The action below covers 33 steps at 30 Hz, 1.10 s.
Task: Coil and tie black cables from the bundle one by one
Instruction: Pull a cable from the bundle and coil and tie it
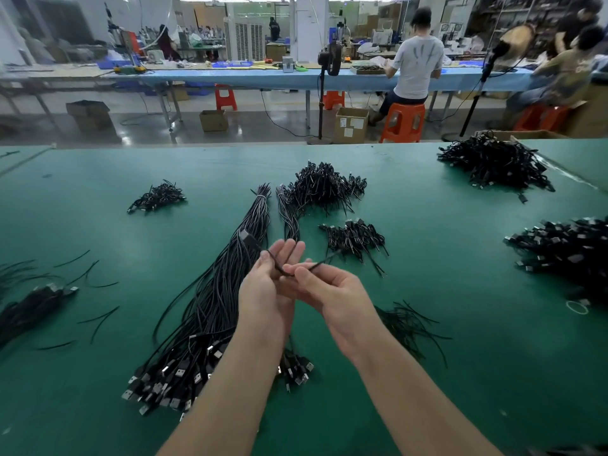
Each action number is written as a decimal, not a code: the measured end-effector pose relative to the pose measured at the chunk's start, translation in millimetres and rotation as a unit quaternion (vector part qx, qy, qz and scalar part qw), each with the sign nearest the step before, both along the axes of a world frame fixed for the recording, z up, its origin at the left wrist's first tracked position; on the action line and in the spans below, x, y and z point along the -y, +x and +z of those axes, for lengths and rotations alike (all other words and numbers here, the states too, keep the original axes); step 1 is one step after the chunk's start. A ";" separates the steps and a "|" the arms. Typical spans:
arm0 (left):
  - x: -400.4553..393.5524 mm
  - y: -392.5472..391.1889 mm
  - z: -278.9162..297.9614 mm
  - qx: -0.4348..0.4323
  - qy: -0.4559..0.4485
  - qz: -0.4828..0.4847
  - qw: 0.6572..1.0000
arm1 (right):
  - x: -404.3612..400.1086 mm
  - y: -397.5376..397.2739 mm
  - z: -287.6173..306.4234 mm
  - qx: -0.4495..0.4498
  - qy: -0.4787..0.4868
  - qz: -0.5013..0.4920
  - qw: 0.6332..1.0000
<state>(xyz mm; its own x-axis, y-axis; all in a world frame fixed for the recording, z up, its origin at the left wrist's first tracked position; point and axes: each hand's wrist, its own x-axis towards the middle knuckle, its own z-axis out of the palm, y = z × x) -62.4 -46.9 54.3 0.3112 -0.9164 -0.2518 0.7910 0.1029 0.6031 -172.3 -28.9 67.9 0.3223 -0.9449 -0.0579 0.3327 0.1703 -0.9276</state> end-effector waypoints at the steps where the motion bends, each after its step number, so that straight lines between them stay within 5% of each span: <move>1: 3.2 1.6 4.4 -0.016 0.003 0.011 1.000 | -2.2 0.8 -3.1 0.039 0.037 -0.006 0.999; 11: 1.4 0.3 9.7 0.024 0.014 0.062 0.998 | -10.7 5.8 -25.9 0.124 0.295 -0.003 0.947; 23: -5.2 -1.5 2.1 0.060 -0.029 0.041 0.997 | -5.4 -3.2 -26.0 -0.010 0.241 0.042 0.969; 29: -12.2 6.7 5.5 0.118 -0.052 -0.044 0.991 | -0.5 -5.6 -24.2 0.047 0.330 0.079 0.940; 33: -17.9 17.3 0.3 0.171 -0.076 -0.123 0.974 | 8.2 -7.6 -23.9 0.001 0.269 0.092 0.959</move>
